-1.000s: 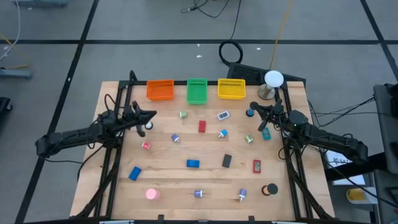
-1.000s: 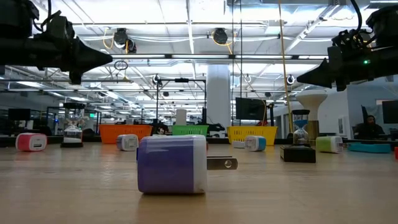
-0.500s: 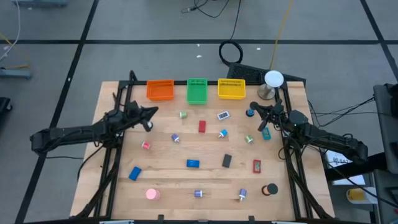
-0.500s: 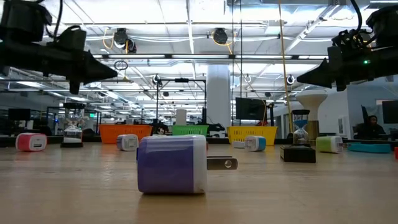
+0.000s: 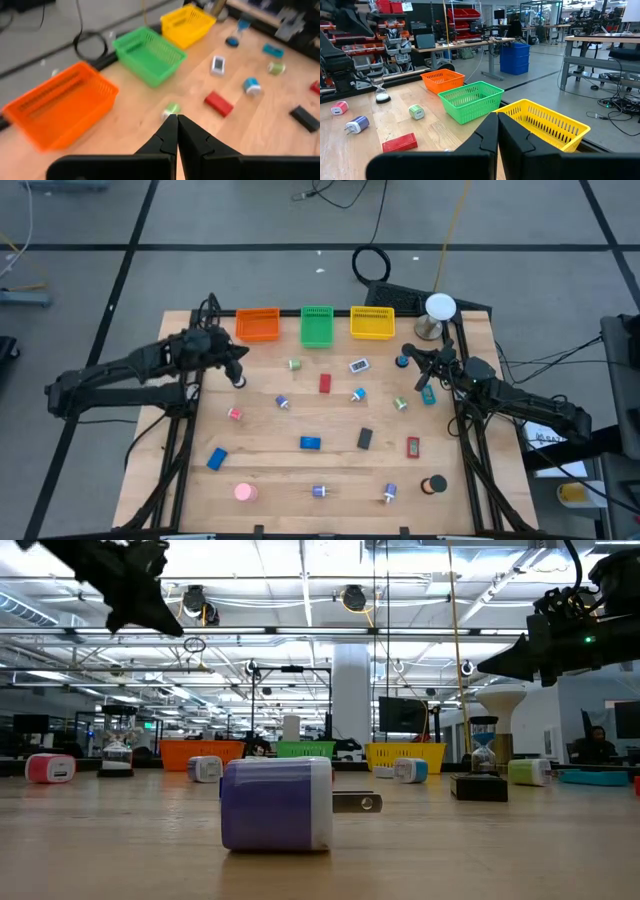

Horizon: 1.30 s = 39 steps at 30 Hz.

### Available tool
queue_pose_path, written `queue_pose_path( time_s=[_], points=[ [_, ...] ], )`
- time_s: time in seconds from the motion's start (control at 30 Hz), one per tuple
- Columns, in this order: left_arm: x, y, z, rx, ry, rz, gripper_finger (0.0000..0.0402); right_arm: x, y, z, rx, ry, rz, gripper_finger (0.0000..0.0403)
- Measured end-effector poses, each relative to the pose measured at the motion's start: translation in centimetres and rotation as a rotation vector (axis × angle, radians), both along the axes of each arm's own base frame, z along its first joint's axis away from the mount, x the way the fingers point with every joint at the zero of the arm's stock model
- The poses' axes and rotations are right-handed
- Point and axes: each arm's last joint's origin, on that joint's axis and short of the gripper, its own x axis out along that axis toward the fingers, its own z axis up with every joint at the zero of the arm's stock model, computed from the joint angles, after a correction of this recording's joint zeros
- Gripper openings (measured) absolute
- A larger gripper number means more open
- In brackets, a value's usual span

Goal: Pick & Place Office items
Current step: Put the white hourglass into the green bin

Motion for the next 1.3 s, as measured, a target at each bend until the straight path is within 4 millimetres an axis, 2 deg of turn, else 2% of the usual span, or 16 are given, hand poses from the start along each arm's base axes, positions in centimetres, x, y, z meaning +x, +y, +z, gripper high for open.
queue_pose_path(
  time_s=[0.17,0.3,0.4,0.57,0.77,0.97,1.13,1.3],
  points=[
    [0.2,-0.1,2.0,-0.159,0.097,0.040,0.0008,0.0,0.0,0.0,0.000,0.000,0.000,0.0000],
    [1.0,0.5,2.3,-0.316,0.185,0.080,0.0009,0.0,0.0,0.0,0.000,0.000,0.000,0.0000],
    [1.8,1.4,1.8,-0.383,0.263,0.118,0.0025,0.0,0.0,0.0,0.000,0.001,0.000,0.0000],
    [2.9,2.7,0.4,-0.473,0.389,0.161,0.0085,0.0,0.0,0.0,0.000,0.000,0.000,0.0000],
    [2.7,3.0,-1.2,-0.573,0.584,0.200,0.0186,0.0,0.0,0.0,0.000,0.000,0.000,0.0000],
    [2.6,3.0,-1.5,-0.553,0.644,0.227,0.0279,0.0,0.0,0.0,0.000,0.000,0.000,0.0000],
    [2.5,3.2,-1.5,-0.541,0.648,0.211,0.0324,0.0,0.0,0.0,0.000,0.001,0.000,0.0000],
    [2.8,3.6,-1.8,-0.522,0.618,0.201,0.0339,0.0,0.0,0.0,0.000,0.000,0.000,0.0000]
  ],
)
